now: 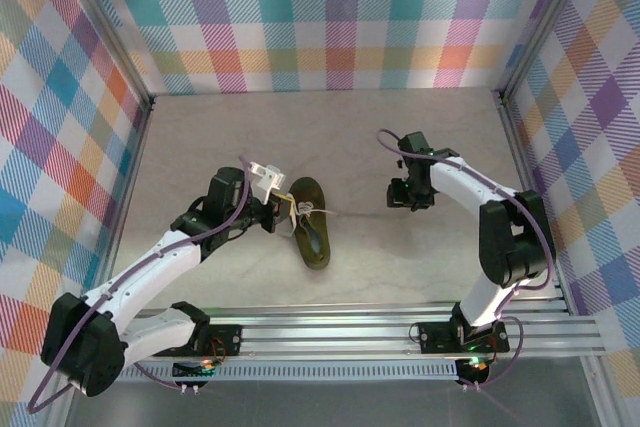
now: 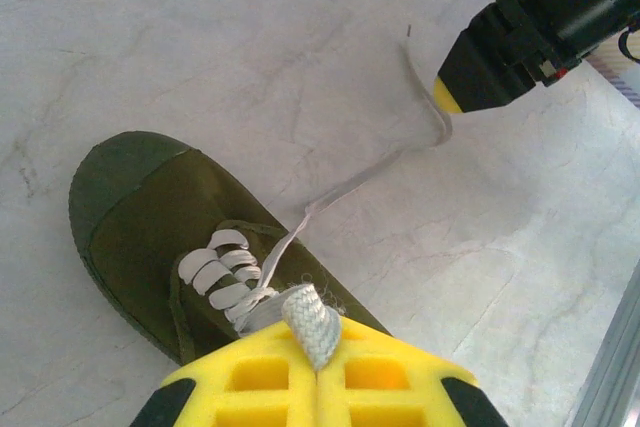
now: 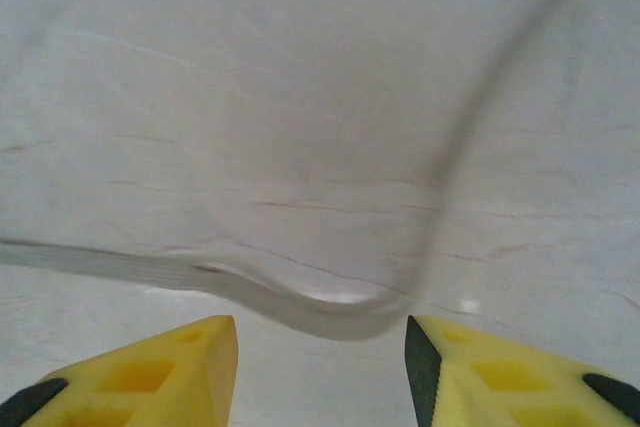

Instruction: Tie the shoes

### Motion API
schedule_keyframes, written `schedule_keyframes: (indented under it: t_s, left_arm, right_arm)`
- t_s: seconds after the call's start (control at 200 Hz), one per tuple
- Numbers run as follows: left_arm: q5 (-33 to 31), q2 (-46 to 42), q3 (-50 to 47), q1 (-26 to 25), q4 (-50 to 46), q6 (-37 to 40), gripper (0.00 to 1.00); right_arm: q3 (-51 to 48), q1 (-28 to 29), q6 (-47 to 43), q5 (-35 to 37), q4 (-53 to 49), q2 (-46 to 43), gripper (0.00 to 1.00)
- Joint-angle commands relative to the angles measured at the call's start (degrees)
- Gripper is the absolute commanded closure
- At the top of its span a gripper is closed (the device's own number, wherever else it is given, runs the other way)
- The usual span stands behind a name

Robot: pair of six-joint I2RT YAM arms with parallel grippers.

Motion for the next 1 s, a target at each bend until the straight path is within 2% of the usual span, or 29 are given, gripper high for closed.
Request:
schedule_keyframes:
  t_s: [0.0,0.275,0.35,0.48,0.59,0.695,0.84,1.0]
  left_arm:
    - [2.61,1.19,2.78,-0.47,-1.92,3.21,1.00]
    - [4.47,1.70,3.34,-0.47,-2.07,5.32,1.00]
    - [5.03,1.73,3.35,-0.47,-2.27,5.91,1.00]
    - [6.70,1.77,3.07,-0.43,-2.03,6.71,1.00]
    - [7.94,1.48,2.14,-0.47,-1.01,7.21,1.00]
    - [8.80,0.83,1.13,-0.47,-0.47,7.76,1.00]
    - [8.65,-2.07,-1.52,-0.47,0.75,8.88,1.00]
    - [6.56,-7.46,-4.62,-0.56,0.38,10.72,1.00]
  right_arm:
    - [-0.31,-0.11,0.99,4.34,-4.08,1.61,0.51]
    - [0.82,-0.24,2.20,5.21,-4.47,8.80,0.51]
    - [2.00,-0.20,2.18,4.43,-3.94,11.04,0.61]
    - [4.68,-0.23,1.58,4.22,-4.66,11.49,0.88]
    - [9.36,0.71,-0.60,3.77,-6.77,9.17,1.00]
    - [18.50,4.60,-2.42,3.84,-10.84,8.08,1.00]
    - [36.75,14.58,-4.25,1.65,-15.23,12.04,1.00]
    - [55.60,24.01,-2.47,-11.28,-13.69,22.04,1.00]
